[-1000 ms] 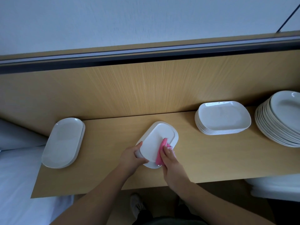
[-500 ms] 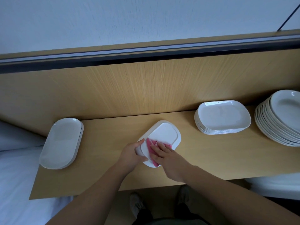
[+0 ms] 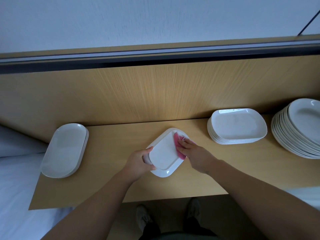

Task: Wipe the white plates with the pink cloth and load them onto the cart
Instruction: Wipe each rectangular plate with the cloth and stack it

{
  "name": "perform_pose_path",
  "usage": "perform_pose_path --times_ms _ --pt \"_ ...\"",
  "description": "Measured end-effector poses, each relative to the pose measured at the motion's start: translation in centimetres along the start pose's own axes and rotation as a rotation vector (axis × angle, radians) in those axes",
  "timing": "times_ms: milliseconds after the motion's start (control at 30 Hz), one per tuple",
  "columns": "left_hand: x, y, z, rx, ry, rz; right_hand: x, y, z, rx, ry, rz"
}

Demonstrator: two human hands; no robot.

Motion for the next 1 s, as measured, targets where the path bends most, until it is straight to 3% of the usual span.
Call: perform_pose_path --times_ms 200,267,467,700,1000 --pt "-0.6 -0.1 -0.5 0.007 0.039 0.010 1.1 0.3 7.5 -0.325 0.127 0.042" --pt "-0.4 -0.3 -0.5 0.009 0.030 0.022 1.2 0.0 8.7 -0.359 0.170 0.049" --pt "-0.2 -0.6 -0.7 0.028 0.004 0.028 1.6 -1.3 8.9 -0.337 0.201 0.151" --pt "-0.6 -0.5 -0.7 0.024 0.038 0.002 1.8 -2.2 6.3 -0.333 0.117 0.157" --pt "-0.9 -0.9 -0.8 0.002 0.031 -0.047 0.8 -3.4 0.8 -0.139 0.100 0.109"
Point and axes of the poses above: each hand's wrist, its own y-axis away from the middle knuckle, its own x-axis out of the palm, z = x × y, the point moved 10 cm from there along -y, towards the middle knuckle, and after that the axes turned 8 degrees about -x, right-handed, at the moved point
